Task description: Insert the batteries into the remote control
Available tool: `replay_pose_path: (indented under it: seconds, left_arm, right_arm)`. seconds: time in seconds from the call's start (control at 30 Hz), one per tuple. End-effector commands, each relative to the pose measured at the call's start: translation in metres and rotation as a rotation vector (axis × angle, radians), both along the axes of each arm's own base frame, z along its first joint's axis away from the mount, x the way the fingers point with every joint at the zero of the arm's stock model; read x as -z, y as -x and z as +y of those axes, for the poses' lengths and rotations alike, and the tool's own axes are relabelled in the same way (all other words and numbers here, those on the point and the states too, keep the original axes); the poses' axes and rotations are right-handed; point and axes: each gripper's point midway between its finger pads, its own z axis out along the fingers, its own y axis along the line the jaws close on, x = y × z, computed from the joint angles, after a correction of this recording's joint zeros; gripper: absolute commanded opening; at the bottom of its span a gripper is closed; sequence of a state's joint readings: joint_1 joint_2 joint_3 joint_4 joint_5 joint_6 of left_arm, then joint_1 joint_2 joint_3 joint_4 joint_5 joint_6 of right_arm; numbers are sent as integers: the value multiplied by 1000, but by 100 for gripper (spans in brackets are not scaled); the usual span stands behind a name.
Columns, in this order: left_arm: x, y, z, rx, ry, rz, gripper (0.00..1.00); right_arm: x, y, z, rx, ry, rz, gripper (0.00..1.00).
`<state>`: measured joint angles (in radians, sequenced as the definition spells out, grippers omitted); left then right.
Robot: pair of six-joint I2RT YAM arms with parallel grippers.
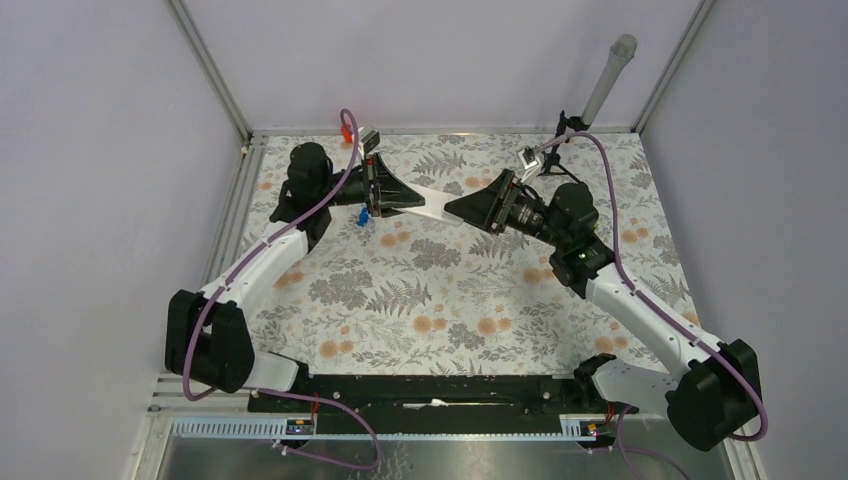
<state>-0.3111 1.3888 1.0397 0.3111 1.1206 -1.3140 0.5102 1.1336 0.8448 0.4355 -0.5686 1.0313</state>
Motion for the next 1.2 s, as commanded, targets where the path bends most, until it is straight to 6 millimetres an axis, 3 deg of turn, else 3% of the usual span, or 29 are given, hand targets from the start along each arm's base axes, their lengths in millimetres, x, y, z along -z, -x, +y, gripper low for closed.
replay_pose_path:
  seconds: [0.0, 0.27, 0.4, 0.73, 1.17]
  left_arm:
    - [-39, 10, 8, 18, 50, -140, 0]
    - [-46, 12, 11, 29, 77, -149, 0]
    - [-49, 20, 7, 55, 103, -163, 0]
    - [-26, 42, -33, 121, 100, -107, 0]
    - [-21, 47, -59, 182, 81, -115, 0]
  right_arm:
    - [-21, 4, -5, -5, -94, -40, 64]
    - [-13, 4, -3, -23, -92, -36, 31]
    - [-2, -1, 1, -30, -67, -25, 23]
    - [2, -15, 17, -88, -52, -27, 22]
    - [17, -10, 24, -121, 56, -43, 22]
